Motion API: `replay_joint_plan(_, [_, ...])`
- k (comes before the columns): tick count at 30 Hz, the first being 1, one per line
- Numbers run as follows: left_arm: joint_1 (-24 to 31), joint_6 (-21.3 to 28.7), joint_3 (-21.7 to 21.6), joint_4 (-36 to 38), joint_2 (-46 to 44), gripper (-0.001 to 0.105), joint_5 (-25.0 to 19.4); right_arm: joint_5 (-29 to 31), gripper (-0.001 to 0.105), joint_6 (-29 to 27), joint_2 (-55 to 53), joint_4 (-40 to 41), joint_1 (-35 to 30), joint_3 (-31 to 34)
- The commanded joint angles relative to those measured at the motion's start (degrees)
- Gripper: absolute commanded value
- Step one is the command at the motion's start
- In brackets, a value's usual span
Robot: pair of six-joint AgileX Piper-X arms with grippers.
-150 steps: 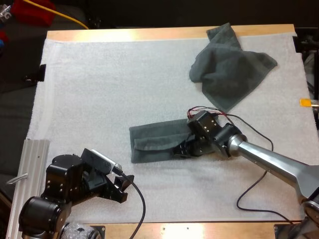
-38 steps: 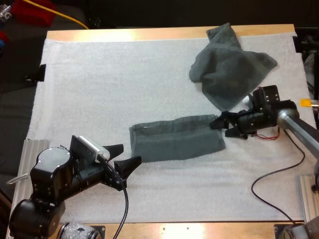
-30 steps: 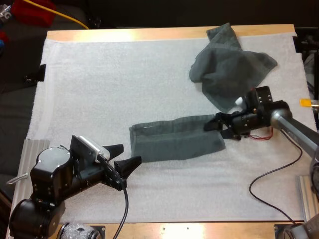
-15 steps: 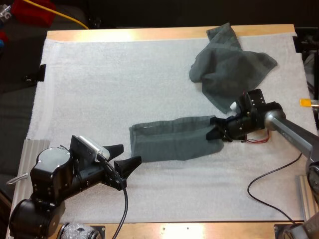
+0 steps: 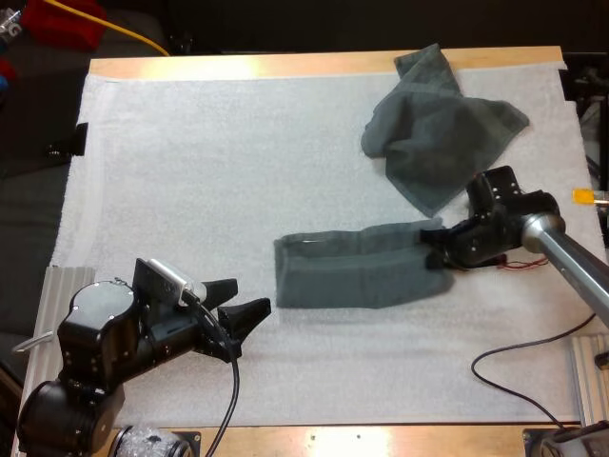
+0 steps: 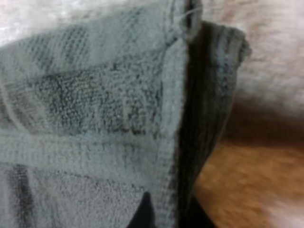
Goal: Pick towel from pile, fold and stack
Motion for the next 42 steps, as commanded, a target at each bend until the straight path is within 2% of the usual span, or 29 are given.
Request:
replay_joint_plan(1, [-0.21, -0.52, -0.32, 1.36, -0.16, 0.063, 0.67, 2.91, 0.002, -1.53, -1.04, 2.73, 0.12, 0.22])
replay_joint_plan(5, [-0.21, -0.32, -0.32, 5.61, -0.16, 0.063, 1.68, 10.06, 0.002, -4.26, -3.28, 6.82, 0.12, 0.22])
replay_joint_plan(10, [-0.21, -0.32, -0.32, 7.45, -0.16, 0.063, 2.66, 16.82, 0.002, -5.96, -5.9, 9.74, 0.12, 0.22])
replay_joint_plan(21, [-0.21, -0.2, -0.32, 8.54, -0.16, 0.063, 2.78, 31.49, 0.002, -6.02, -11.24, 12.36, 0.12, 0.09])
replay_joint_plan(25, [-0.21, -0.2, -0.32, 8.54, -0.16, 0.063, 2.78, 31.15, 0.002, -6.02, -11.49, 13.57, 0.12, -0.71])
replay_joint_plan(40, [-0.21, -0.2, -0.32, 8.54, -0.16, 0.063, 2.78, 12.92, 0.002, 0.15, -11.49, 11.98, 0.12, -1.17])
replay_joint_plan(42, [-0.21, -0.2, -0.32, 8.54, -0.16, 0.063, 2.78, 12.01, 0.002, 0.96, -11.49, 11.4, 0.8, -1.17])
